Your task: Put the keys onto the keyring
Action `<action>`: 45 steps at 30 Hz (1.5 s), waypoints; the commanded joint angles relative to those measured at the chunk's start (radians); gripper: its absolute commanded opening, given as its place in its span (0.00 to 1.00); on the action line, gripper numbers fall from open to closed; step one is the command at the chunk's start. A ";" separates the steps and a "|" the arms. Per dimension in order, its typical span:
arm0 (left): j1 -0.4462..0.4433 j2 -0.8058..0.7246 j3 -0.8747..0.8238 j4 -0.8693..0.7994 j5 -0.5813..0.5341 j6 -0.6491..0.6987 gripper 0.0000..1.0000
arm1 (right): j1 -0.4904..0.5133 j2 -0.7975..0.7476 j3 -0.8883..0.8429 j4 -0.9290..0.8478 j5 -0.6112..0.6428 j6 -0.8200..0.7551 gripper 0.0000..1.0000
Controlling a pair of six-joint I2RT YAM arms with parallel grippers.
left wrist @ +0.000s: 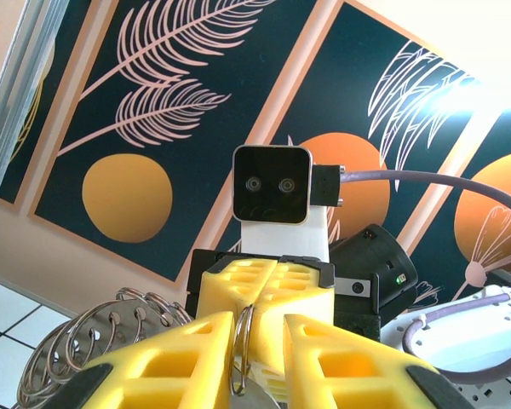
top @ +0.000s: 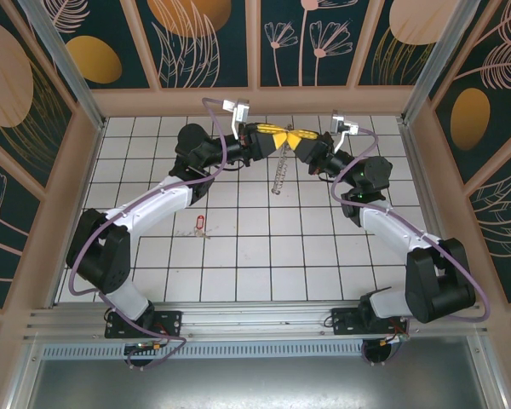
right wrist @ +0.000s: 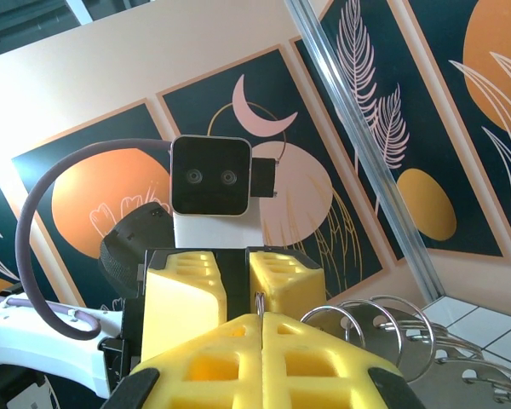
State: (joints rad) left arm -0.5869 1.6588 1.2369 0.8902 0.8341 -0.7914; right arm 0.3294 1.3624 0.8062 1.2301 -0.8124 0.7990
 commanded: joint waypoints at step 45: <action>0.006 -0.227 -0.300 0.088 -0.217 0.566 0.00 | -0.227 -0.320 -0.134 -0.648 0.173 -0.117 0.55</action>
State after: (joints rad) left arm -0.5823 1.4868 0.9817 0.7929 0.6670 -0.3050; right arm 0.1158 1.0531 0.7074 0.6899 -0.6724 0.7200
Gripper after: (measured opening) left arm 0.050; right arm 0.546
